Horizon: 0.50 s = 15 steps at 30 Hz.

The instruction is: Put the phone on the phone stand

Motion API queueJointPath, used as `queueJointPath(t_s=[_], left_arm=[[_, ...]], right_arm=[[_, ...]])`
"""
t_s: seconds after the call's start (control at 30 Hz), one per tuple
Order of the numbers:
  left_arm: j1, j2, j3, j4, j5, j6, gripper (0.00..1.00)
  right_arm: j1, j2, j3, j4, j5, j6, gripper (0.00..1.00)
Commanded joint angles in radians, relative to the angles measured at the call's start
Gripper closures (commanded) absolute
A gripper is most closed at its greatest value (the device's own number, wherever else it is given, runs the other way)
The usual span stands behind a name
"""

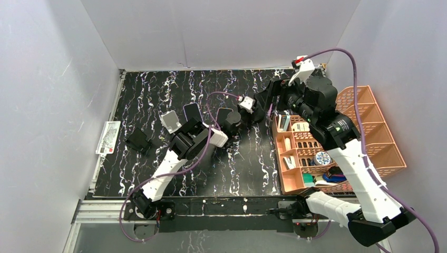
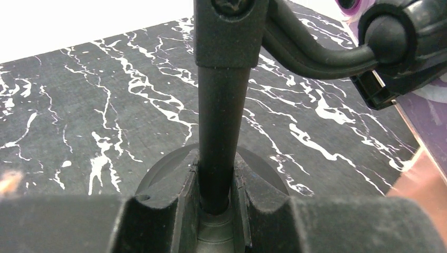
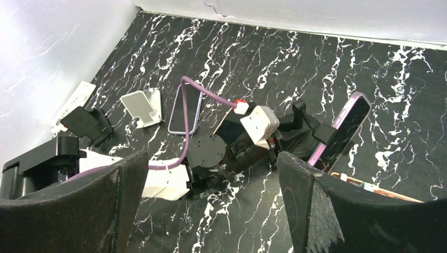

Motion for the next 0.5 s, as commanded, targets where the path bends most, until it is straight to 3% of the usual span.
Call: queueJointPath(t_s=[0.0, 0.23, 0.47], left_arm=[[0.074, 0.033, 0.055, -0.057, 0.004, -0.037, 1.00], [0.217, 0.095, 0.222, -0.175, 0.415, -0.156, 1.00], [0.264, 0.123, 0.328, -0.316, 0.622, -0.086, 1.00]], right_arm=[[0.000, 0.018, -0.006, 0.068, -0.020, -0.021, 0.01], [0.000, 0.051, -0.012, 0.087, -0.063, -0.021, 0.01], [-0.002, 0.071, -0.019, 0.100, -0.081, -0.021, 0.01]])
